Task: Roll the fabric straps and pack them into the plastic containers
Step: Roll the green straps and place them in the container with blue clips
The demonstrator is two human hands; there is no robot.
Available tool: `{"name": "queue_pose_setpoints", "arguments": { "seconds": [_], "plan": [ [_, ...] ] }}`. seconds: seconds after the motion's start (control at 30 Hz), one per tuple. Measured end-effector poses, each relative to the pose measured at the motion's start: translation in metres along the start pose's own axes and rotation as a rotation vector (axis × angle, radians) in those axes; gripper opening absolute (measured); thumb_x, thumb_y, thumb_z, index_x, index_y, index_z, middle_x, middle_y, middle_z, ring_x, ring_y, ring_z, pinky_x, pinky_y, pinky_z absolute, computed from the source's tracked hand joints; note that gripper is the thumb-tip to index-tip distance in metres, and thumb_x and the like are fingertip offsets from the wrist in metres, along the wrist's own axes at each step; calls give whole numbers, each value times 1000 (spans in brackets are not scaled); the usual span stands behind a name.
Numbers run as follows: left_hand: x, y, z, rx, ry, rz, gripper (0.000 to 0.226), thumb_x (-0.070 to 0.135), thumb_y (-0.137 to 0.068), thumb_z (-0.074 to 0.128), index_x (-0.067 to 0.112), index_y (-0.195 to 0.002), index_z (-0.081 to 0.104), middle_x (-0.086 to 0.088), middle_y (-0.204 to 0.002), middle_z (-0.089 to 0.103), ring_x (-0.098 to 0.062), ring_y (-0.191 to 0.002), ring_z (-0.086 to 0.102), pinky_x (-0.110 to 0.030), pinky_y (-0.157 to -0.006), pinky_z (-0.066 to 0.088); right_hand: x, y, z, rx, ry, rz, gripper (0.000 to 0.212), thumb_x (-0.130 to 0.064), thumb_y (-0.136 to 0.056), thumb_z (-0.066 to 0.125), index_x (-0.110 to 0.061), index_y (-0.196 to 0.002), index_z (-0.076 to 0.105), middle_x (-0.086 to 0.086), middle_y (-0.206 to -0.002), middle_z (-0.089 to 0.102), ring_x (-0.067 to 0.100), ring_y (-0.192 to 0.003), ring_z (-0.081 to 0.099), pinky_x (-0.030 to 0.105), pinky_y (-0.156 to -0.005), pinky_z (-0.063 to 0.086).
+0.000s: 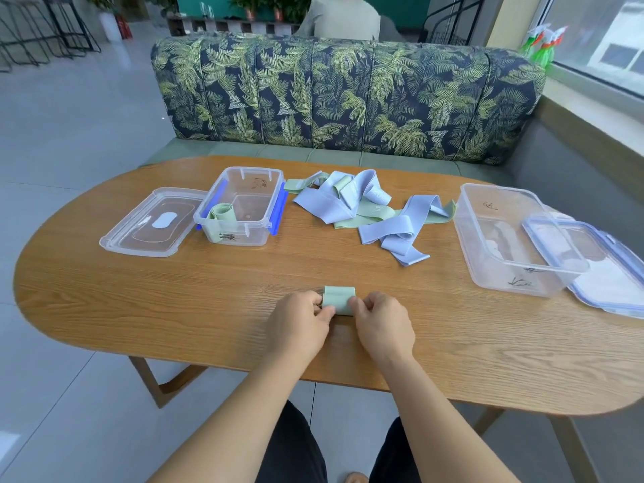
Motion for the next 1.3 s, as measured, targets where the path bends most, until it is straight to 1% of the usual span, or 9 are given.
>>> {"name": "queue_pose_setpoints", "arguments": {
  "seconds": [0.13, 0.2, 0.37, 0.53, 0.77, 0.9, 1.03, 1.17, 1.3],
  "plan": [
    [-4, -16, 9, -52, 190, 9, 39, 30, -81, 72, 27, -118, 61, 11, -111, 61, -10, -99, 62, -33, -89, 51, -3, -14, -2, -22, -14, 36, 36, -44, -93, 51, -20, -66, 51, -2, -71, 59, 23, -75, 57, 29, -61, 38],
    [-1, -22, 11, -88, 245, 37, 39, 24, -81, 73, 27, -119, 60, 10, -114, 62, -8, -99, 62, -32, -93, 49, -2, -21, -1, -36, -23, 55, 37, -45, -92, 52, -21, -64, 50, 0, -74, 63, 23, -76, 59, 28, -62, 39],
    [-3, -32, 14, -107, 275, 33, 19, 27, -80, 72, 38, -87, 58, 16, -99, 65, -7, -87, 63, -38, -86, 53, 2, -31, 2, -58, -83, 73, 35, -50, -90, 55, -21, -71, 60, 1, -82, 69, 23, -80, 63, 29, -64, 44],
    [-3, -44, 15, -113, 255, 25, 11, 34, -81, 71, 35, -87, 62, 15, -93, 66, -13, -86, 62, -37, -84, 53, 3, -28, 2, -27, -232, -68, 19, -37, -87, 64, -24, -101, 63, -9, -92, 66, 13, -88, 62, 33, -76, 50],
    [-2, -48, 16, -140, 204, 111, 22, 36, -84, 65, 36, -107, 61, 15, -110, 61, -9, -101, 58, -38, -90, 50, -3, -39, 2, -62, -175, -46, 12, -35, -87, 63, -24, -90, 65, -11, -80, 62, 14, -82, 60, 32, -71, 48],
    [-1, -49, 18, -197, 126, 164, 23, 34, -84, 65, 36, -106, 57, 16, -102, 60, -13, -103, 55, -37, -89, 49, -4, -47, 4, -95, -189, -24, 13, -36, -85, 63, -24, -86, 67, -5, -79, 66, 18, -79, 64, 39, -74, 54],
    [3, -56, 16, -278, 86, 155, 20, 34, -82, 67, 42, -93, 51, 9, -101, 59, -12, -99, 55, -34, -88, 48, -5, -50, 4, -110, -195, -24, 14, -36, -84, 63, -23, -82, 66, -2, -79, 66, 19, -78, 64, 39, -71, 54],
    [5, -59, 13, -314, 120, 141, 21, 33, -81, 70, 41, -86, 51, 5, -108, 58, -10, -94, 55, -25, -79, 45, -9, -47, 2, -113, -143, -68, 14, -33, -87, 62, -21, -85, 66, -5, -82, 65, 13, -78, 60, 32, -65, 48],
    [5, -59, -1, -313, 236, 150, 18, 27, -84, 71, 30, -96, 58, 9, -99, 59, -2, -77, 53, -16, -61, 38, -18, -47, -1, -142, -241, -97, 14, -29, -89, 64, -15, -85, 64, -2, -81, 65, 14, -75, 59, 31, -67, 47]
  ]
}}
Point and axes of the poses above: each hand's wrist, its own y-axis away from the middle knuckle, its own z-axis out of the palm, x = y × z, the point moved 5 cm from there along -y, towards the middle knuckle
